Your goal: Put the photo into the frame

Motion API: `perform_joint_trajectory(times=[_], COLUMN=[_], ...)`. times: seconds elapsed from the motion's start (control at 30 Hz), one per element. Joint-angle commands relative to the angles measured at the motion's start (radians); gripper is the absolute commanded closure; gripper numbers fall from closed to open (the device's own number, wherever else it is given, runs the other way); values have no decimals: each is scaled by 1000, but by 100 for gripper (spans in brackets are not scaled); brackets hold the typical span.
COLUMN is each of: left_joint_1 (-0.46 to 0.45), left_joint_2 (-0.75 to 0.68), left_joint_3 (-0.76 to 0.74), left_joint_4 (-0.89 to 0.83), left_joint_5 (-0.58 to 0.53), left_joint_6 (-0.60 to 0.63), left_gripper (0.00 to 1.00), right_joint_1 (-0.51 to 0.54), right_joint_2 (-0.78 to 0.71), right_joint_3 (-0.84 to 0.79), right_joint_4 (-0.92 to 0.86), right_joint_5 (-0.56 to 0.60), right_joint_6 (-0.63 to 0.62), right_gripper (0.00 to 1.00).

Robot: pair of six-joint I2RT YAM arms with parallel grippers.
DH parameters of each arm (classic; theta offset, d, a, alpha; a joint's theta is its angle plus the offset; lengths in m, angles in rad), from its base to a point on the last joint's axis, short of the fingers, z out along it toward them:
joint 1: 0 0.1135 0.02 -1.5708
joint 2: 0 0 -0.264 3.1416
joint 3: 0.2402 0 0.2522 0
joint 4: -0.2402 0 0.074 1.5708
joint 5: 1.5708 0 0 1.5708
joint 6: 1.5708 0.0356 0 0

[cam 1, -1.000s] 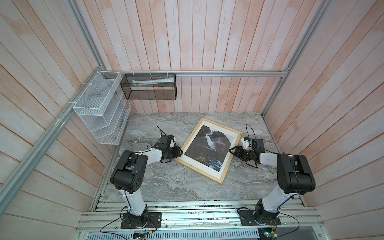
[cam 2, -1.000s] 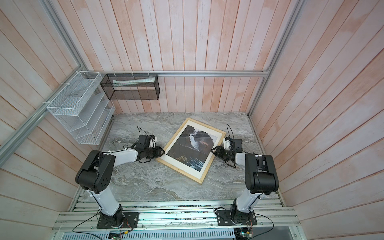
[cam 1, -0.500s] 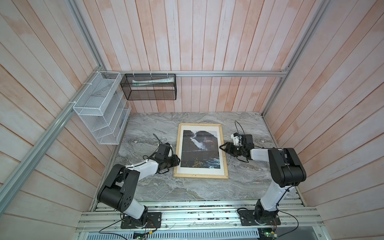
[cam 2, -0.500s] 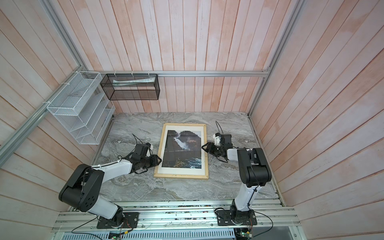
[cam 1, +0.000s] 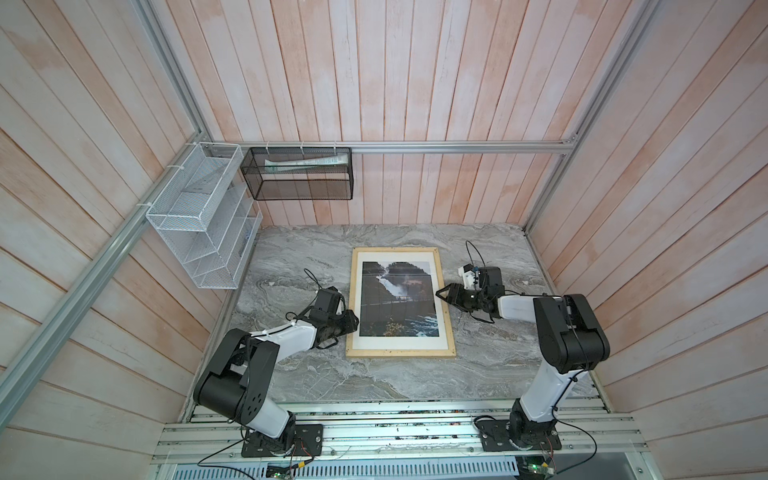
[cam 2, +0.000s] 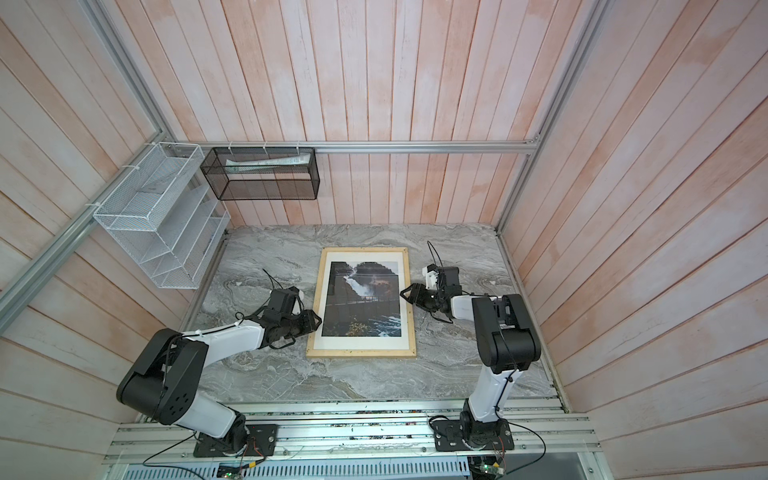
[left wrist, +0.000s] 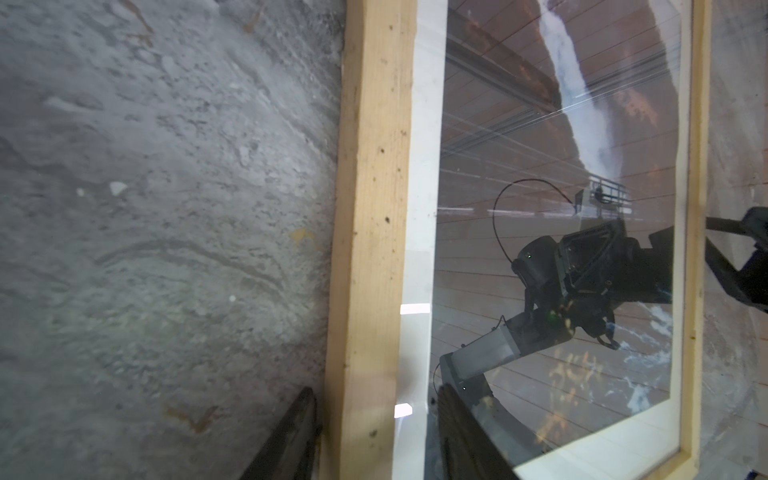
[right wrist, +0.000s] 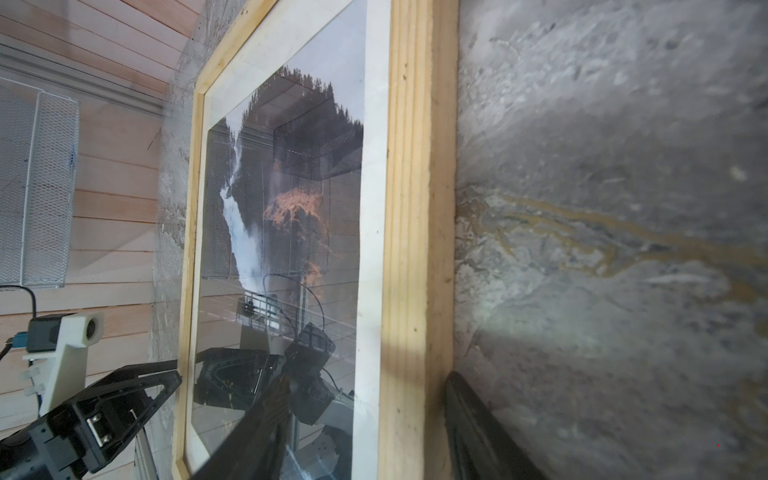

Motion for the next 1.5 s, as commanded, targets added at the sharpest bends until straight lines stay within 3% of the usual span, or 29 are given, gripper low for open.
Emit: perform_joint_trajectory(times=[0.0, 0.37, 0.63, 0.8, 0.97, 1.03, 1.07, 1.1, 1.13, 1.2, 1.47], left_joint_1=[38, 54, 54, 54, 54, 54, 54, 54, 54, 54, 55], left_joint_2=[-52, -227, -333, -381, -403, -405, -407, -408, -407, -388, -297], left_joint_3=[14, 47, 110, 150, 152, 165, 173, 181, 188, 216, 299], left_joint_4=[-35, -168, -251, -285, -274, -281, -285, -289, -292, -317, -420], left_joint_5=[-65, -168, -238, -253, -252, -251, -253, -256, -257, -256, -273], left_joint_6=[4, 50, 101, 123, 129, 135, 139, 145, 152, 177, 209], left_gripper=[49, 45, 39, 34, 30, 29, 28, 26, 24, 0, 0], right_joint_1=[-6, -78, -79, -58, -54, -54, -54, -55, -53, -52, -59], right_joint_2=[-41, -175, -286, -366, -495, -534, -547, -557, -566, -588, -684], right_joint_3=[14, 1, 6, 18, -23, -38, -41, -41, -39, -37, -84], right_joint_4=[-8, -106, -187, -260, -221, -208, -207, -211, -218, -240, -289], right_joint_5=[-9, 102, 209, 413, 438, 454, 457, 469, 488, 552, 708], right_joint_6=[7, -55, -120, -166, -187, -187, -191, -193, -193, -182, -138], right_gripper=[40, 43, 39, 37, 34, 33, 5, 2, 2, 2, 2])
